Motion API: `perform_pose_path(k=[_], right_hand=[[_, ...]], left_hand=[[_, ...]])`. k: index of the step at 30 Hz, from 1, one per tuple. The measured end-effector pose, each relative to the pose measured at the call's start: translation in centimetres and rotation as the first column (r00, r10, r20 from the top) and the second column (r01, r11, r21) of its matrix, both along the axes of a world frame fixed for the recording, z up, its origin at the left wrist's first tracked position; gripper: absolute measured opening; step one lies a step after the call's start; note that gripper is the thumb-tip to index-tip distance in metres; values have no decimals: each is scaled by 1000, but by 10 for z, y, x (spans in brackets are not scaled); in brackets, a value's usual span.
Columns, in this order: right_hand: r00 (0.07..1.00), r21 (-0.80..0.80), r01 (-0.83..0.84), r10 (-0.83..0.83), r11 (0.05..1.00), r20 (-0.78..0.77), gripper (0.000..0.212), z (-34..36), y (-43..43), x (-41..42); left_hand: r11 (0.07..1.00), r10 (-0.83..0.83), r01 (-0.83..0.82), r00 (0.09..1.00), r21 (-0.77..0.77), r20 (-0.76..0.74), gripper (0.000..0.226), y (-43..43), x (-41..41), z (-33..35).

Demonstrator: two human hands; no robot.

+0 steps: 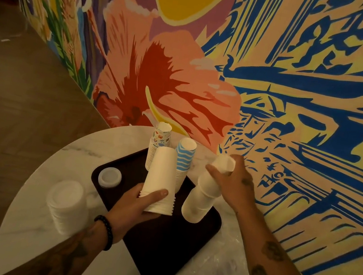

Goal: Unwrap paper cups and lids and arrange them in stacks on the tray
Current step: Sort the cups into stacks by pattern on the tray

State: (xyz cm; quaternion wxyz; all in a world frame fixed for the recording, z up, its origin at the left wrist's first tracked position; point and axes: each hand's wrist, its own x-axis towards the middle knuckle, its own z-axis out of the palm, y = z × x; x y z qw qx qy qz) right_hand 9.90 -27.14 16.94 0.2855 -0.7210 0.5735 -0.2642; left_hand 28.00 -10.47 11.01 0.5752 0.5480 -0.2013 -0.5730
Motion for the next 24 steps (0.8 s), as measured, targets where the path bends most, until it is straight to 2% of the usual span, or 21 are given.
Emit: perform_pose_path(k=[5,7,11,12,14,16,18,21,24], right_hand=[[989,188,-56,80,981,-125,89,-33,0,-4],[991,189,-58,79,980,-106,92,-35,1,-6],[999,-4,-23,23,1000,39,67,-16,10,-1],[995,-1,-20,20,1000,98,59,-9,13,2],[971,131,-70,37,989,238,48,4,21,11],[933,302,-162,47,939,356,49,10,31,19],[902,385,-214,30,898,432,48,9,39,25],[873,391,-205,-13,897,488,44,3,46,29],[868,381,-175,-40,908,495,38,-1,48,30]], left_hand=[[1000,-15,16,998,8,-62,72,0,5,1],[1000,-14,14,998,-1,-59,69,0,5,1],[998,-63,62,997,-20,-46,67,0,3,5],[997,-77,75,996,-28,-48,70,0,2,6],[995,-92,90,995,-53,-41,78,-1,-1,9],[990,-114,115,993,-85,12,81,-3,-5,13],[982,-135,153,979,-109,154,82,-3,-9,17],[974,-126,184,926,-133,356,79,-4,-13,20],[976,-118,177,921,-129,371,78,-4,-13,20]])
